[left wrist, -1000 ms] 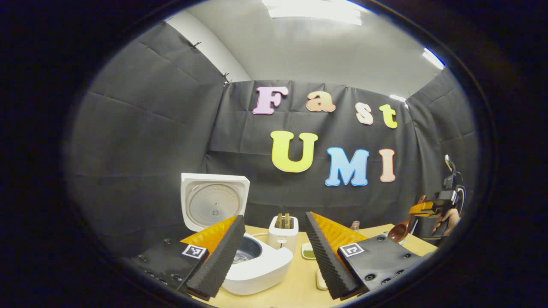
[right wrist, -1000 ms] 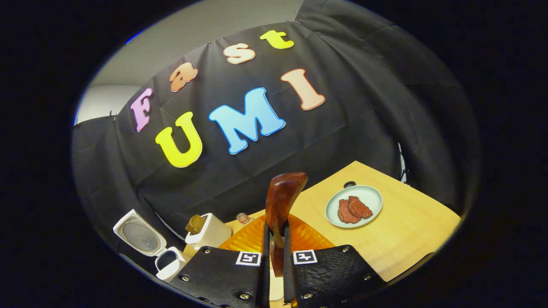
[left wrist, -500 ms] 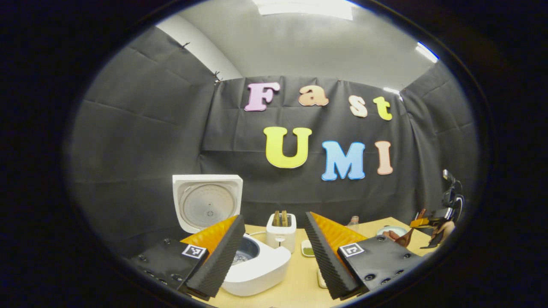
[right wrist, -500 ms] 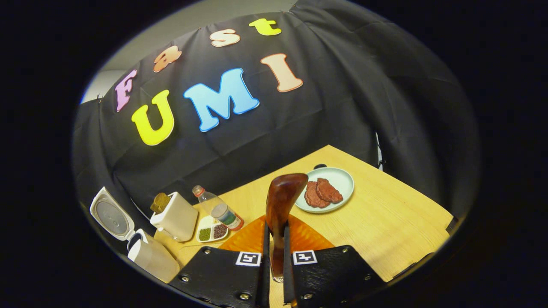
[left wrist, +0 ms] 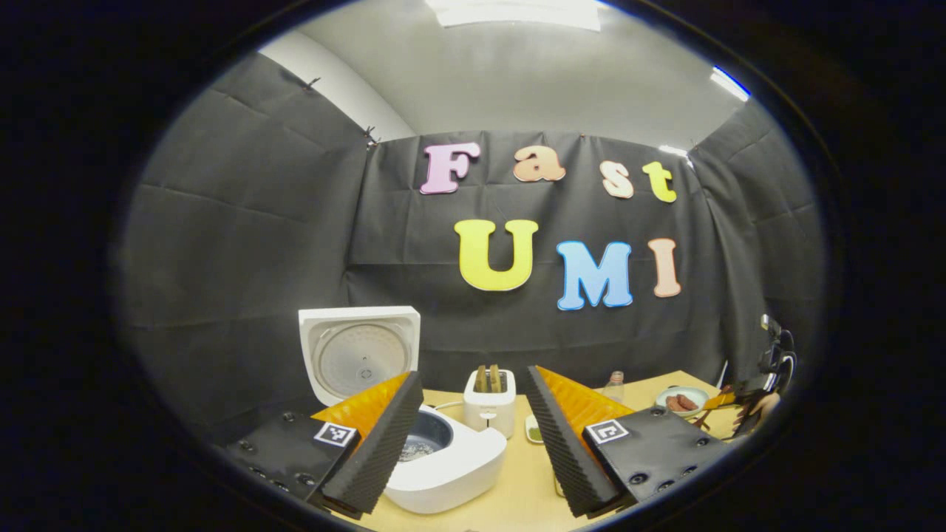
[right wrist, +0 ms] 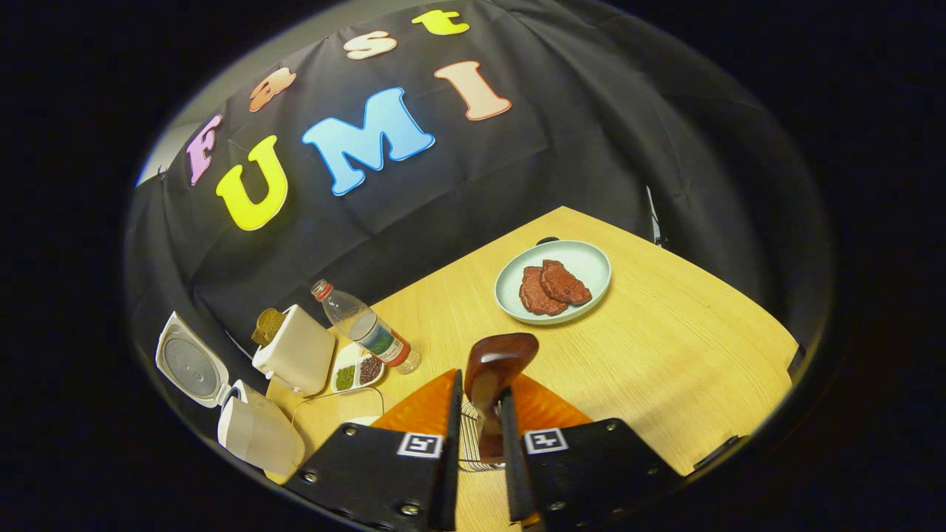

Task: Close the left gripper, press the button to open the rice cooker; take a wooden spoon from the chopstick holder with the right hand, scoop a spoonful of rice and pour it into the rice cooker, then put the wooden spoon back into the chopstick holder.

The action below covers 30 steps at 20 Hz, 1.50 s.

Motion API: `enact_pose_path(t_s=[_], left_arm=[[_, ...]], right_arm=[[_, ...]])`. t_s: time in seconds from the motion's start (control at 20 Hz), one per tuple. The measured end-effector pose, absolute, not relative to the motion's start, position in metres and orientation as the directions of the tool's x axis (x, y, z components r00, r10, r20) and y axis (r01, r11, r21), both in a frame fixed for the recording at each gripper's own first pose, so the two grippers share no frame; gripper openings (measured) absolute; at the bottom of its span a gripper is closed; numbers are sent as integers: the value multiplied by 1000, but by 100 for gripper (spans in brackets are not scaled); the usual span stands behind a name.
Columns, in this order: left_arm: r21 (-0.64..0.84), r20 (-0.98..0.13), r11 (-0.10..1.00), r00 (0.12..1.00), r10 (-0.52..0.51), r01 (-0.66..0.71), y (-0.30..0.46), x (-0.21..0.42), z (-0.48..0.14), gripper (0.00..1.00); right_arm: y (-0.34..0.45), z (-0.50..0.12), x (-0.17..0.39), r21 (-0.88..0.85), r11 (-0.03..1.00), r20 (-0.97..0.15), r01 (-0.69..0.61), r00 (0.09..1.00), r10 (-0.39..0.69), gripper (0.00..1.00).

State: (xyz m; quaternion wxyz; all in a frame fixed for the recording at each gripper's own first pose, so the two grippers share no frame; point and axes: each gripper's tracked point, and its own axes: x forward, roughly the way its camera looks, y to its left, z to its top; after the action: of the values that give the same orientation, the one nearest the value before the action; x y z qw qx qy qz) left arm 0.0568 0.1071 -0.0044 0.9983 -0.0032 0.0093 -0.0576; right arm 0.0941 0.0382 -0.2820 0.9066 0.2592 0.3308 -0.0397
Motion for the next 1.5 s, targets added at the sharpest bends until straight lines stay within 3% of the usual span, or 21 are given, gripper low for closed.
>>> enact_pose_path(t_s=[0.05,0.2,0.4,0.75,1.15,1.5], left_arm=[[-7,-16,994,994,-112,111,107,57,-3,97],[2,-8,995,995,-99,99,105,54,3,99],[11,0,997,997,-81,81,101,53,9,97],[38,18,999,1000,-14,13,109,69,24,97],[70,11,991,993,117,-117,157,143,57,97],[77,14,973,976,218,-219,213,221,79,97]], right_arm=[[34,-277,94,433,870,-612,236,785,92,39],[12,-263,92,338,911,-590,234,807,12,98],[-10,-220,92,237,951,-520,200,853,-50,98],[-14,-122,80,171,980,-372,100,928,-29,98],[-19,-50,52,69,995,-238,76,970,-57,98],[-15,-28,33,10,995,-189,104,977,-100,98]])
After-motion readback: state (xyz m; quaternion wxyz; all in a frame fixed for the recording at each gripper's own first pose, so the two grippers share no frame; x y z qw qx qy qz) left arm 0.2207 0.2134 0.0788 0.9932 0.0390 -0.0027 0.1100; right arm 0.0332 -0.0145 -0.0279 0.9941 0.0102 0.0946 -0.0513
